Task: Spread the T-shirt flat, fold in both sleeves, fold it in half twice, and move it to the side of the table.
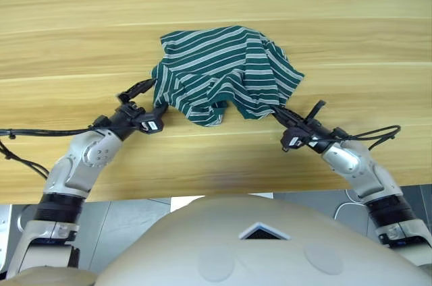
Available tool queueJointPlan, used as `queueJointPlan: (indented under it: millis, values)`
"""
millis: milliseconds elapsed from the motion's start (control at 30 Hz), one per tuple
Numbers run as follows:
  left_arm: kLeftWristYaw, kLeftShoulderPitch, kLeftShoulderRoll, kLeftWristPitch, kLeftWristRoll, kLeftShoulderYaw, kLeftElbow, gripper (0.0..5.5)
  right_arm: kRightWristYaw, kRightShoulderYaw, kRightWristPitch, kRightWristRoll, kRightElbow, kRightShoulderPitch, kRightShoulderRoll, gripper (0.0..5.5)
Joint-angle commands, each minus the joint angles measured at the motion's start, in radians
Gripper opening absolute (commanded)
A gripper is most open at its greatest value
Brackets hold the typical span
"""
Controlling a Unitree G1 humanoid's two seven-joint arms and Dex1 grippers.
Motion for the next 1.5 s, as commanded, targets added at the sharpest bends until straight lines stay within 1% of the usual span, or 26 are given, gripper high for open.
queueJointPlan:
  millis: [33, 100, 200, 333, 400, 467, 600, 800, 967, 1067, 1167, 1267, 1300, 1400, 1500]
  values:
    - [0.003, 0.033, 0.019, 0.016, 0.0, 0.02, -0.016, 3.75, -0.005, -0.003, 0.009, -0.018, 0.018, -0.004, -0.001, 0.03]
    - [0.013, 0.032, 0.006, 0.019, -0.02, 0.031, -0.04, 3.75, -0.009, -0.003, 0.008, -0.018, 0.019, -0.002, -0.002, 0.03]
    - [0.044, 0.019, 0.01, 0.046, 0.011, 0.049, -0.018, 3.75, -0.012, -0.007, 0.007, -0.016, 0.021, 0.003, -0.007, 0.03]
    - [0.005, 0.071, 0.004, -0.059, -0.109, 0.033, -0.126, 3.75, -0.016, -0.009, 0.006, -0.016, 0.024, 0.005, -0.009, 0.03]
    - [-0.011, 0.094, 0.022, -0.07, -0.144, 0.064, -0.163, 3.75, -0.019, -0.009, 0.007, -0.018, 0.025, 0.007, -0.008, 0.03]
    - [-0.06, 0.139, 0.06, -0.06, -0.154, 0.083, -0.207, 3.75, -0.019, -0.006, 0.009, -0.019, 0.027, 0.004, -0.008, 0.03]
    - [-0.21, 0.212, 0.119, -0.1, -0.239, 0.008, -0.301, 3.75, -0.018, 0.006, 0.009, -0.024, 0.036, -0.015, 0.0, 0.03]
    - [-0.225, 0.127, 0.075, -0.055, -0.121, -0.053, -0.172, 3.75, -0.017, 0.008, 0.0, -0.022, 0.041, -0.019, -0.006, 0.03]
    - [-0.186, 0.025, 0.03, -0.052, -0.043, -0.107, -0.072, 3.75, -0.018, 0.013, 0.0, -0.026, 0.043, -0.024, 0.002, 0.03]
    - [-0.191, 0.009, 0.021, -0.075, -0.053, -0.138, -0.058, 3.27, -0.02, 0.017, 0.0, -0.029, 0.048, -0.028, 0.006, 0.0]
    - [-0.2, 0.013, 0.029, -0.093, -0.062, -0.156, -0.055, 2.64, -0.023, 0.018, 0.0, -0.028, 0.051, -0.028, 0.007, 0.0]
    - [-0.211, 0.018, 0.036, -0.116, -0.092, -0.165, -0.056, 2.1, -0.027, 0.022, 0.0, -0.031, 0.061, -0.034, 0.011, 0.0]
    - [-0.215, 0.02, 0.037, -0.123, -0.106, -0.167, -0.059, 2.0, -0.027, 0.023, 0.001, -0.032, 0.063, -0.036, 0.011, 0.0]
    - [-0.21, 0.006, 0.034, -0.123, -0.112, -0.163, -0.039, 1.36, -0.029, 0.026, -0.001, -0.033, 0.07, -0.04, 0.011, 0.0]
    - [-0.192, -0.026, 0.02, -0.116, -0.096, -0.159, 0.003, 0.98, -0.027, 0.029, -0.003, -0.032, 0.074, -0.045, 0.011, 0.0]
